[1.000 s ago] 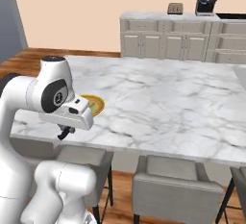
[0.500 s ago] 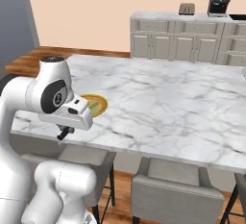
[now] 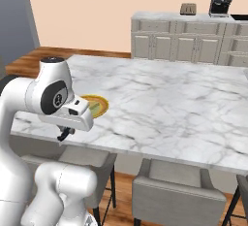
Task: Retrieve the butter from the fridge and place it on a plate on the dining table. Then retrieve the butter knife by the fridge and place it near the plate.
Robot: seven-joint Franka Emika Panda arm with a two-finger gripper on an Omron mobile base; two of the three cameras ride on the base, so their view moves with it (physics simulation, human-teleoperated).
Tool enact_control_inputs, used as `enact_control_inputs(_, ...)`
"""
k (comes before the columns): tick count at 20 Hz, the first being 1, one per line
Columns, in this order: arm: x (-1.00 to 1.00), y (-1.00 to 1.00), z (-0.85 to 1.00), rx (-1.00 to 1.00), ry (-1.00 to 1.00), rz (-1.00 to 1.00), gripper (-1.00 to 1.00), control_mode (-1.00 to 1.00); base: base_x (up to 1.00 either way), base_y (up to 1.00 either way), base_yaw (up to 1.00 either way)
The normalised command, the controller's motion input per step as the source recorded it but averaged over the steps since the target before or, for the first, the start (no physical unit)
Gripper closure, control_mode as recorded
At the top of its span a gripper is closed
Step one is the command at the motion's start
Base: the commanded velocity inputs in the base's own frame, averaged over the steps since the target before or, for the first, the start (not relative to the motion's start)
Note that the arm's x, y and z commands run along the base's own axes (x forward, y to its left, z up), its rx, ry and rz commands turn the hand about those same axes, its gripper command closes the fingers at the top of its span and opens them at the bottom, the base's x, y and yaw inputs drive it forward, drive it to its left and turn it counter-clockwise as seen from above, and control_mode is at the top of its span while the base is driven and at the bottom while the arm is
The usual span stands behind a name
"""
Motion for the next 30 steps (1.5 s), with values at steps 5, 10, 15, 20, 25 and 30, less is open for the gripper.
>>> enact_control_inputs(5, 0.61, 0.0, 0.0, 0.0, -0.07, -0.02, 1.0, -1.0, 0.0, 0.0, 0.0)
enact_control_inputs(10, 0.93, -0.06, 0.0, 0.0, -0.01, -0.03, 1.0, -1.0, 0.0, 0.0, 0.0)
enact_control_inputs(15, 1.0, -0.65, -0.12, 0.0, 0.03, -0.06, 1.0, -1.0, 0.0, 0.0, 0.0)
enact_control_inputs(20, 0.99, -0.18, -0.43, 0.0, -0.02, -0.01, 1.0, -1.0, 0.0, 0.0, 0.0)
enact_control_inputs(25, 0.88, 0.0, -0.59, 0.0, -0.06, 0.0, 1.0, -1.0, 0.0, 0.0, 0.0)
enact_control_inputs(30, 0.67, 0.0, -0.67, 0.0, -0.11, 0.0, 1.0, -1.0, 0.0, 0.0, 0.0)
